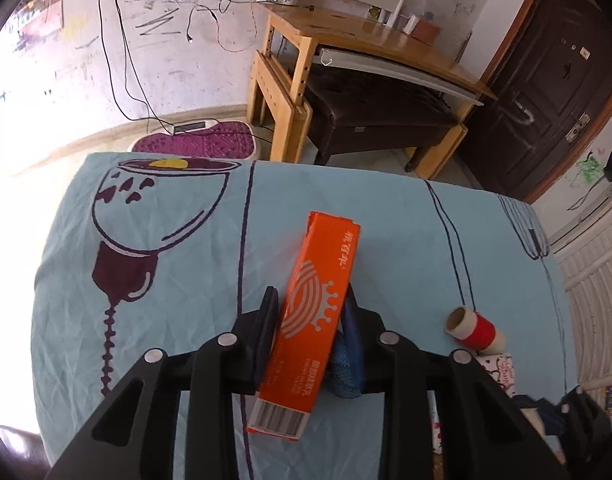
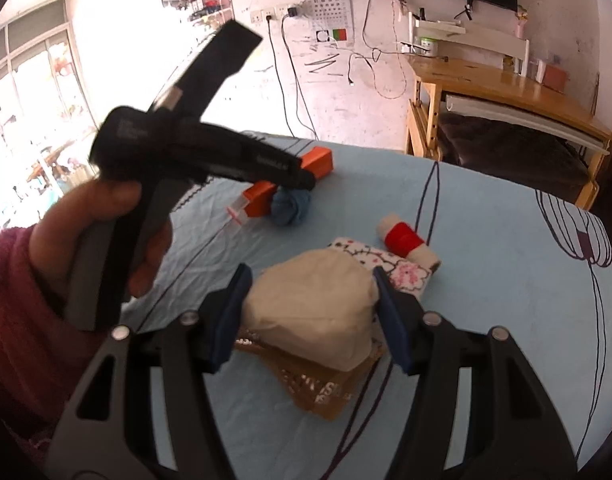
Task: Collect trash
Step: 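Grasp the second orange box with the left tool while the right tool grasps the white cloth bundle, then carry the orange box and white bundle over the orange bin and open both tools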
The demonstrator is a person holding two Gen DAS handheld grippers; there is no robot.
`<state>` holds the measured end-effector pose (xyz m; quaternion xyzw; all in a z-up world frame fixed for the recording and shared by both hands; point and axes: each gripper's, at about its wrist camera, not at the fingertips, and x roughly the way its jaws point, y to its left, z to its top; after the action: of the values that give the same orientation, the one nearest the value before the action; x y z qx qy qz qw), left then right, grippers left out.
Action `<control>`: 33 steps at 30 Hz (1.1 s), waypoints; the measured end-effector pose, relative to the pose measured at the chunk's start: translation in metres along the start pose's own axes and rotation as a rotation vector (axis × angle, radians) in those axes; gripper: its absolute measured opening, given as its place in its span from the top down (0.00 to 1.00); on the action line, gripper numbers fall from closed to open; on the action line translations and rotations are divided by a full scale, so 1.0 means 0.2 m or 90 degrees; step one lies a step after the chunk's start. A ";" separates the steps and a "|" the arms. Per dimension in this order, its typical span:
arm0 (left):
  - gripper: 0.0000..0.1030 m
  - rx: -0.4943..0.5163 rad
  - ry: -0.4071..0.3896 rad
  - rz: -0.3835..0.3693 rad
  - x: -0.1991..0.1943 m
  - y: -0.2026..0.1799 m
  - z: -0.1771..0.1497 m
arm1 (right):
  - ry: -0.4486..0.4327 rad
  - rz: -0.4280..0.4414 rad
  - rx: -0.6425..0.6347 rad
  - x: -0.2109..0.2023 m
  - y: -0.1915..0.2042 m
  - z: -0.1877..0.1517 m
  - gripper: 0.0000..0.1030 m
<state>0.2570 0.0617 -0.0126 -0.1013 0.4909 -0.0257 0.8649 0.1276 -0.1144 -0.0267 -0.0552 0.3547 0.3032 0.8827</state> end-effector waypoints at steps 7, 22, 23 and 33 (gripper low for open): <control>0.82 -0.015 -0.036 0.001 -0.09 0.01 0.02 | -0.022 -0.001 0.032 -0.06 -0.09 -0.02 0.43; 0.82 0.053 -0.136 -0.031 -0.45 -0.33 0.00 | -0.106 -0.019 0.094 -0.28 -0.30 -0.07 0.43; 0.82 0.063 -0.141 -0.031 -0.47 -0.37 -0.01 | -0.111 -0.021 0.099 -0.30 -0.32 -0.07 0.43; 0.82 0.138 -0.152 -0.046 -0.55 -0.71 -0.09 | -0.160 -0.111 0.158 -0.48 -0.63 -0.19 0.43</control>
<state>0.1935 -0.0648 0.1001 -0.0271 0.3753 -0.0972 0.9214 0.1238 -0.2767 -0.0053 0.0616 0.2702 0.1844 0.9430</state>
